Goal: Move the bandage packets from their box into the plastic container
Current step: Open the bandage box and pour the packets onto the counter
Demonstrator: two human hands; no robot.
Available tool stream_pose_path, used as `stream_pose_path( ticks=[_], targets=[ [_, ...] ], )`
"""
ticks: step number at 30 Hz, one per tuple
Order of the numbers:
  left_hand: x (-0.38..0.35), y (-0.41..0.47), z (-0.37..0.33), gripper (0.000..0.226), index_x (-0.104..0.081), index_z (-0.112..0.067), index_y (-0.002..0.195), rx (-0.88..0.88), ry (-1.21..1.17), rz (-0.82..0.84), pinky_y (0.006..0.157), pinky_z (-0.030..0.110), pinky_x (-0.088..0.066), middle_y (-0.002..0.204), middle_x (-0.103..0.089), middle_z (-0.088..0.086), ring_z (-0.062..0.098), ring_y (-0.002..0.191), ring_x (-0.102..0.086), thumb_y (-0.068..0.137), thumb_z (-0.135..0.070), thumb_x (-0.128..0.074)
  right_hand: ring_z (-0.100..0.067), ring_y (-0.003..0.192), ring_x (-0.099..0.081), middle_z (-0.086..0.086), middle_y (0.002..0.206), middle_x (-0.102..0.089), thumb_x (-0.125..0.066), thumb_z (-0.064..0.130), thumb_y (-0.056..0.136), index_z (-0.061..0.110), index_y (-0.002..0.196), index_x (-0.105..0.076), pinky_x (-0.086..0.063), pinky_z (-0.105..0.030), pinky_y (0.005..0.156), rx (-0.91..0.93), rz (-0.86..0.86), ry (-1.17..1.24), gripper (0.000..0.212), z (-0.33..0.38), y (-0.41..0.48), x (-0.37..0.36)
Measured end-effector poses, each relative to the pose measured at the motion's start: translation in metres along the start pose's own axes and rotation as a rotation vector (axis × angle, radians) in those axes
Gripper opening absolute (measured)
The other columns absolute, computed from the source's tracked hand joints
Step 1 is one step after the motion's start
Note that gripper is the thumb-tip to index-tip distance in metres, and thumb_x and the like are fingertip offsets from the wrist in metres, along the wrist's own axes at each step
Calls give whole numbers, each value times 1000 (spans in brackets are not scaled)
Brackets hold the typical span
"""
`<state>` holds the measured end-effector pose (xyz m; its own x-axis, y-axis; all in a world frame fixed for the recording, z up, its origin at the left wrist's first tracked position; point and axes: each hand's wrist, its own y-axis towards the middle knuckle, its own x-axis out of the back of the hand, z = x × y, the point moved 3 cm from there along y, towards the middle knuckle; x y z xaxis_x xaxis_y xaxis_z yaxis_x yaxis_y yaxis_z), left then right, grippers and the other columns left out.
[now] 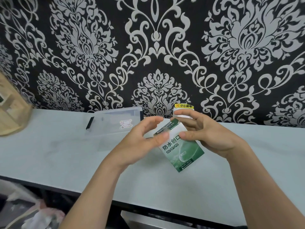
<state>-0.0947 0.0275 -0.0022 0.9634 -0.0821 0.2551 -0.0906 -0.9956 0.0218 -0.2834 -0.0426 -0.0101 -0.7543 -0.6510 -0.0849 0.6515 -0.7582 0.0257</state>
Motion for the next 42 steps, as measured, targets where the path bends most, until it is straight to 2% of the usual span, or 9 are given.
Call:
stream_pose_path(
  ticks=[3,13,19,23,28,30,35,39,42],
  targets=[
    [-4,0,4,62,-54,-29,131,21,115,-57,96,22,-46,126,-60,-14,-11,114,-54,75,-32,-81,-20,126,-54,-3,139,-56,-66,0,77,19,134,-50,-46,-38,101,-10,62,14,62,2,-1,-4],
    [-9,5,-4,15,-72,-15,103,-63,-3,-157,86,26,-55,98,-76,-1,12,94,-70,90,-19,-66,-22,104,-68,-3,118,-68,-80,-8,69,30,135,-48,-57,-42,84,-152,60,-287,83,0,-10,-7],
    [-6,11,-3,23,-54,-14,111,-29,-435,-518,65,26,-58,91,-73,12,23,76,-70,91,-17,-65,-16,110,-63,7,118,-65,-78,-13,66,35,128,-49,-54,-39,91,-114,7,-411,84,-3,-8,-3],
    [-11,17,-3,27,-43,-20,81,-125,-256,-692,61,30,-58,87,-63,9,18,71,-63,88,-8,-66,-12,121,-55,17,129,-57,-85,7,64,43,131,-44,-49,-43,100,-115,-6,-388,86,-4,-9,1],
    [-28,29,-3,24,-69,-41,96,-187,45,-518,78,33,-56,82,-63,-14,5,78,-62,90,-18,-63,-3,114,-57,8,133,-52,-81,31,72,43,131,-47,-45,-27,96,-79,-190,-320,69,6,-13,10],
    [-31,32,-4,28,-66,-39,117,-159,119,-488,81,22,-51,92,-64,-15,2,86,-60,92,-26,-61,-10,106,-64,2,130,-56,-78,27,77,39,129,-51,-49,-28,93,-71,-230,-354,60,6,-14,11],
    [-37,36,-5,72,-40,-28,144,48,71,-345,104,34,-43,132,-54,-8,11,121,-52,82,-48,-70,-16,99,-68,-1,114,-66,-74,25,83,35,119,-55,-55,-38,91,-38,-343,-265,41,7,-16,17],
    [-50,39,-5,48,-42,-44,108,107,40,-194,72,6,-41,93,-50,-36,-21,86,-51,76,-38,-78,-15,86,-70,0,97,-71,-61,18,91,30,117,-51,-58,-32,81,-29,-402,-249,30,10,-16,18],
    [-51,45,0,48,-46,-40,103,109,-31,-170,59,3,-41,88,-59,-28,-14,81,-60,78,-17,-79,-23,85,-72,-1,95,-71,-41,13,95,31,115,-51,-60,-34,74,-39,-490,-205,29,14,-20,19]
  ],
)
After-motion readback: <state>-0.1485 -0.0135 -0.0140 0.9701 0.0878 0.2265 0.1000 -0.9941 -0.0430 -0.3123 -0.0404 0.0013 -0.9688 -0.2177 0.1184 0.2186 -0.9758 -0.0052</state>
